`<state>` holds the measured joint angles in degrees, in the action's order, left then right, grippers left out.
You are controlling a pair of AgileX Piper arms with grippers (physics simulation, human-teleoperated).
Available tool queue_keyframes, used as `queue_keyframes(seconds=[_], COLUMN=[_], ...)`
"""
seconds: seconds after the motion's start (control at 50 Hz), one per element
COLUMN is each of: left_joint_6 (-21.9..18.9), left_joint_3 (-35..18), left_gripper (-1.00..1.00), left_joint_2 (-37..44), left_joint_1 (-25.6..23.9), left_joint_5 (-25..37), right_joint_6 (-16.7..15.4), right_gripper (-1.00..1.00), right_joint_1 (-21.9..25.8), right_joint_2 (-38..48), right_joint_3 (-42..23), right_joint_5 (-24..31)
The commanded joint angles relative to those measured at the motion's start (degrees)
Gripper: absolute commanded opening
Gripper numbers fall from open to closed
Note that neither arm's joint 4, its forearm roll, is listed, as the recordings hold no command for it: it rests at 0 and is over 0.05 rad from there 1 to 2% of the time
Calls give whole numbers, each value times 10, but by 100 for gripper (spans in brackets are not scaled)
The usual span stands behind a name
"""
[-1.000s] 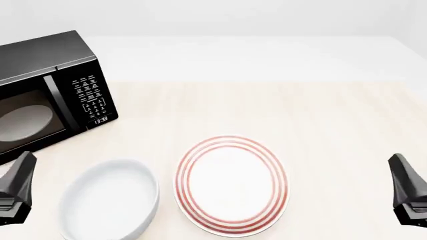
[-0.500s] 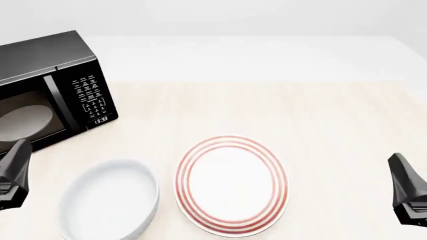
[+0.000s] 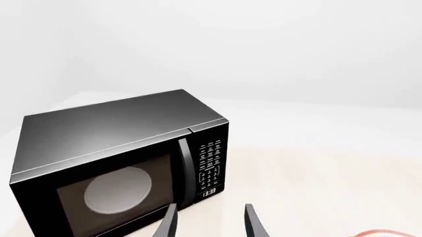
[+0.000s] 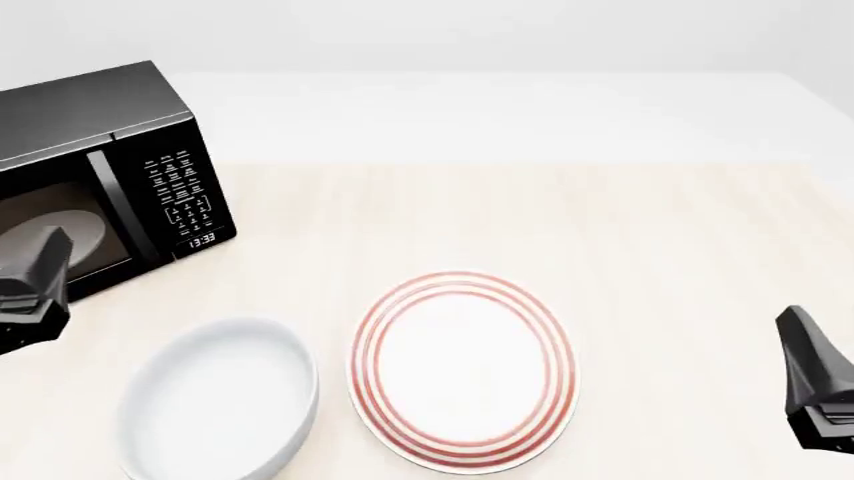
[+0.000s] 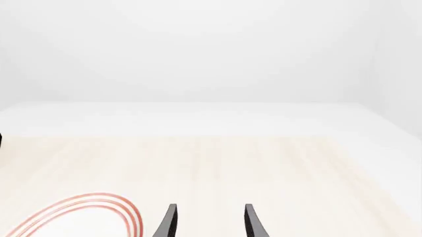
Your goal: Open the microwave.
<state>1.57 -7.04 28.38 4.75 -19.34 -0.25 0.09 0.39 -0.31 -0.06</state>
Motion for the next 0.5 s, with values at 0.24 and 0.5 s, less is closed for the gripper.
queue_keyframes(seconds=[0.24, 0.5], left_joint_6=[8, 14], left_joint_3=[-36, -47], left_gripper=[100, 100], left_joint_2=[204, 304], left_joint_1=[6, 14], left_joint_5=[-146, -213], right_joint_6=[0, 0], right_gripper=[100, 100], right_joint_1=[0, 0], right_joint_2=[1, 1], right_joint_3=[0, 0], right_joint_5=[-1, -1])
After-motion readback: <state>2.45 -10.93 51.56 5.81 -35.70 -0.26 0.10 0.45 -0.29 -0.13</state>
